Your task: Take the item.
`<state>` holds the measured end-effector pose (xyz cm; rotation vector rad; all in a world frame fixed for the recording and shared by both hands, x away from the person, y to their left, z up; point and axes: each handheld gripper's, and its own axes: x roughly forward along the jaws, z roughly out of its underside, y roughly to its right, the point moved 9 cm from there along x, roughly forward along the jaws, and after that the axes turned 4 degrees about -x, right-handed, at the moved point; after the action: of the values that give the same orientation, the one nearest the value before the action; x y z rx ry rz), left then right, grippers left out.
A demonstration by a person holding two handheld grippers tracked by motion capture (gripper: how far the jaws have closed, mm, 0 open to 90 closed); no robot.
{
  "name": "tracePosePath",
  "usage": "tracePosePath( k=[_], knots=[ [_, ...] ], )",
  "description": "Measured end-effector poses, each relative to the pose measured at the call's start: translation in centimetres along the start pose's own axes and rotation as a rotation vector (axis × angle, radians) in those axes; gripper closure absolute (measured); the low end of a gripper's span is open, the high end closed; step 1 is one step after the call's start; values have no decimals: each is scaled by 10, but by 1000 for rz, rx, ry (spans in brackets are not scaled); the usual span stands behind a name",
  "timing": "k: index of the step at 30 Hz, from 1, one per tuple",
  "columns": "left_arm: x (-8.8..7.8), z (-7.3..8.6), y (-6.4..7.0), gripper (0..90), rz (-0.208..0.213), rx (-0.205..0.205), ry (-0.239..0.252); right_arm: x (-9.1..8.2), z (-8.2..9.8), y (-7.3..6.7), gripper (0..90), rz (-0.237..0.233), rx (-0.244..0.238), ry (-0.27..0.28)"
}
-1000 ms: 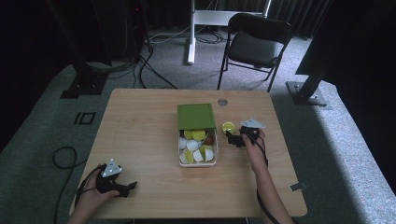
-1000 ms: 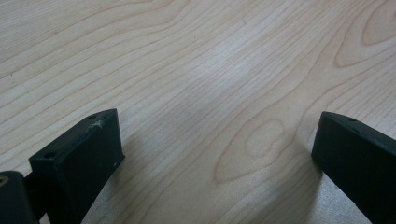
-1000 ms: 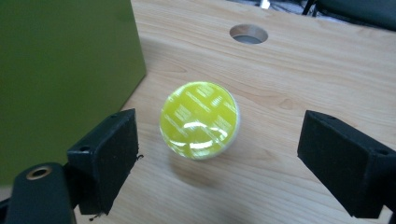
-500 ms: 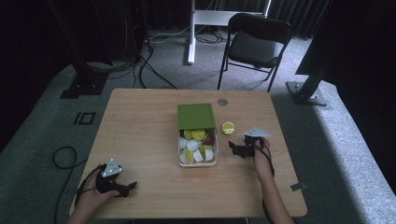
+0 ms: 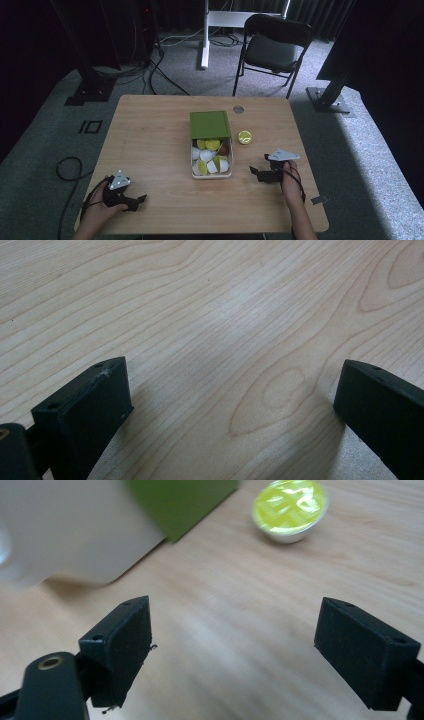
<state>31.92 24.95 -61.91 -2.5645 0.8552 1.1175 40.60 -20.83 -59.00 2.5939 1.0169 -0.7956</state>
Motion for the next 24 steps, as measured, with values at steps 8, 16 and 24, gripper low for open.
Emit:
tracePosePath(
  k=[8,16,24],
  knots=[
    [0,0,0,28,0,0,0,-18,18,-15,198,-92,-91,11],
    [0,0,0,28,0,0,0,-30,30,-23,184,-145,-157,3],
    [0,0,0,28,0,0,0,-37,40,-35,185,-223,-233,3]
  ],
)
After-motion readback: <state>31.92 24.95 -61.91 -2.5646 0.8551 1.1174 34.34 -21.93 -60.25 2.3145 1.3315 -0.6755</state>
